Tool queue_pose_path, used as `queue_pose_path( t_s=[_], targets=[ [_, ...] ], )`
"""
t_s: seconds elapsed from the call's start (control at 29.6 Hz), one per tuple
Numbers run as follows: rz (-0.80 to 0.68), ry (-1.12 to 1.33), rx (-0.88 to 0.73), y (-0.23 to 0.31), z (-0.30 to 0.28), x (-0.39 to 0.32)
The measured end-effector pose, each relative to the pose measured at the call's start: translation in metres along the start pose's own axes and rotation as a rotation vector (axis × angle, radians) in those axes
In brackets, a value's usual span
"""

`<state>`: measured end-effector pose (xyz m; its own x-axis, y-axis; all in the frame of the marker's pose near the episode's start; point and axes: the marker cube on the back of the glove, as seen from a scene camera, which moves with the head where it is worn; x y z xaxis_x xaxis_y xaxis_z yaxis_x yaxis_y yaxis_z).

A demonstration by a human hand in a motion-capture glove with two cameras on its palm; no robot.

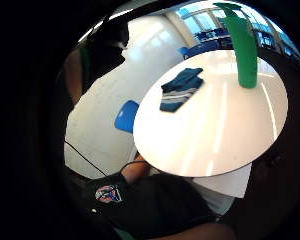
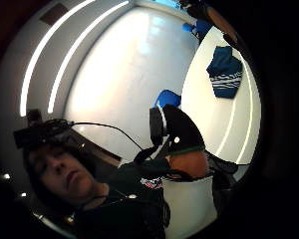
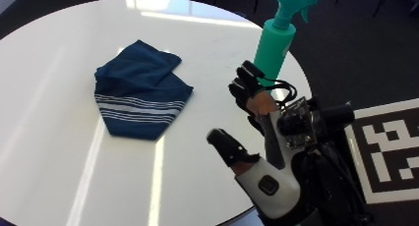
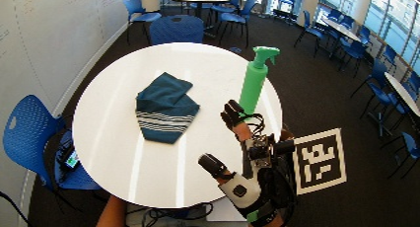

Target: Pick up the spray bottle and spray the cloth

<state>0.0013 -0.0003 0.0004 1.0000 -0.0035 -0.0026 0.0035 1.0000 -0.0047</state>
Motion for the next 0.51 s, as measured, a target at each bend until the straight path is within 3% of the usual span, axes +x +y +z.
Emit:
queue_pose_path(
  t_s=[0.51],
  targets=[
    [-0.001, -0.022, -0.021, 0.0019, 0.0057, 0.0000]
  ],
)
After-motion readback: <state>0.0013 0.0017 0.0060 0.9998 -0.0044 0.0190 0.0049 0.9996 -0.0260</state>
